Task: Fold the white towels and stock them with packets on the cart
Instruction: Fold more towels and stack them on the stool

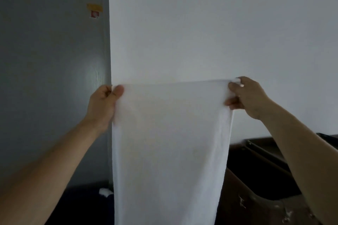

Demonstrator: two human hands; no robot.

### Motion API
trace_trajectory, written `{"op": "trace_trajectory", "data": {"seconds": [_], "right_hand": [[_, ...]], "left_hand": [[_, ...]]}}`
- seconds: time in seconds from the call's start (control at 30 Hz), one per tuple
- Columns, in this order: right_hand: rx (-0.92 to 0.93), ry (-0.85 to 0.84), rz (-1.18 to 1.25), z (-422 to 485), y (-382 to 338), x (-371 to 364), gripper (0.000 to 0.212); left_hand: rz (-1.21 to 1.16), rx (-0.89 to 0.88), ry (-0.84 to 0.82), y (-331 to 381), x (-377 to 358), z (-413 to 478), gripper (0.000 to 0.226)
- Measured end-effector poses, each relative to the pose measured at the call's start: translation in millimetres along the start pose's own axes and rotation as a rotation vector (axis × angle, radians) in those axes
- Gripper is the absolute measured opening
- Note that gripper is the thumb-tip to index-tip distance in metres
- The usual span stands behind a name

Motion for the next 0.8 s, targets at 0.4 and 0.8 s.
{"op": "trace_trajectory", "data": {"seconds": [0.4, 0.8], "right_hand": [[0.065, 0.114, -0.289, 4.7, 36.9, 18.9, 0.030], [-0.044, -0.008, 0.010, 72.6, 91.3, -15.1, 0.019]], "left_hand": [[0.070, 0.148, -0.034, -27.8, -15.8, -31.3, 0.025], [0.061, 0.345, 0.093, -74.3, -41.2, 20.0, 0.018]]}}
Point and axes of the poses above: each hand's wrist, its own z-axis towards the middle knuckle, its own x-axis out of the back of the hand, y = z × x, the point moved 8 cm from there along z, towards the middle knuckle, and after that the axes turned 11 degrees about -y, right-handed, at the moved point
